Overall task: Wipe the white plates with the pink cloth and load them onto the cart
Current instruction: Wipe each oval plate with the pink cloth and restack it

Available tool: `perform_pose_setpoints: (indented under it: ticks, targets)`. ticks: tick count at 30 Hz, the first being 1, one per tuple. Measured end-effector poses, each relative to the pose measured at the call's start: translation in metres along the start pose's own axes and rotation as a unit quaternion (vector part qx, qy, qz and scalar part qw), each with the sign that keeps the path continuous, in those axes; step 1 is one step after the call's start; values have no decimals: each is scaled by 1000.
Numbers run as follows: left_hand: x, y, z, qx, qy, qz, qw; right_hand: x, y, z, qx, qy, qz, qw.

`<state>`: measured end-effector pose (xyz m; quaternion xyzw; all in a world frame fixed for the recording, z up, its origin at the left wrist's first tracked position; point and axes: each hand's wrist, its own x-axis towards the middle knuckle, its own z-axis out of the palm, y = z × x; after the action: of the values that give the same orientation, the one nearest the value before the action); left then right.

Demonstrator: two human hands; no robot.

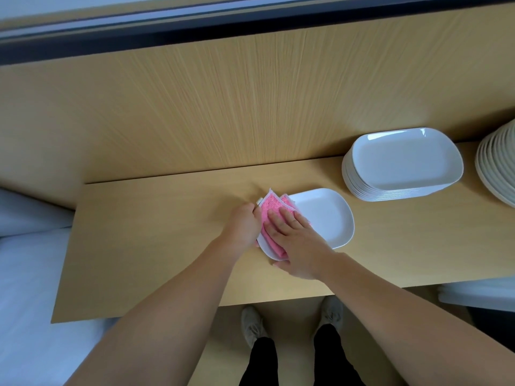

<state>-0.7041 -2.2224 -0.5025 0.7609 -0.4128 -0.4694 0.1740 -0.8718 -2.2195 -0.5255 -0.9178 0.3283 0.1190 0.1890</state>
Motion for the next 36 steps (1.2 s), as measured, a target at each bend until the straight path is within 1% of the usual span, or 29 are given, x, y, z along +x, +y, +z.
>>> perform_pose_setpoints:
  ticks: [4, 7, 9, 12, 14, 17, 20, 22, 24, 26, 28, 31, 36]
  targets:
    - [-1, -7, 0, -14, -16, 10, 1000, -4, -3, -2, 37, 4, 4, 999]
    - [-5, -13, 0, -44, -28, 19, 998, -7, -5, -1, 62, 33, 9, 998]
    - [-6, -16, 1, -59, -22, 24, 998, -10, -7, 3, 84, 55, 4, 995]
    - [-7, -16, 4, -72, -11, 32, 997, -14, -3, 10, 89, 77, -10, 993]
    - [-8, -16, 5, -76, -14, 39, 996, -17, 2, 7, 105, 77, -22, 991]
    - [-10, -19, 5, -98, -37, 41, 994, -20, 12, -5, 148, 33, -16, 988]
    - [-10, -22, 6, -84, -59, 38, 994, -15, 17, -17, 147, 37, 3, 988]
    - [-10, -21, 9, -86, -64, 30, 994, -10, 12, -17, 113, 37, 21, 993]
    - [-11, -19, 13, -81, -48, 28, 995, -8, 3, -14, 85, 47, 47, 994]
    - [-9, -19, 17, -49, -21, 26, 998, -9, -1, -13, 98, 60, 56, 992]
    - [-8, -22, 19, -35, -12, 19, 999, -11, 3, -9, 116, 57, 45, 991]
    - [-8, -20, 21, -37, -11, 7, 999, -20, 13, 0, 109, 51, 7, 993]
    - [-14, -7, 20, -14, 0, -5, 1000, -36, 31, -5, 111, -21, -56, 992]
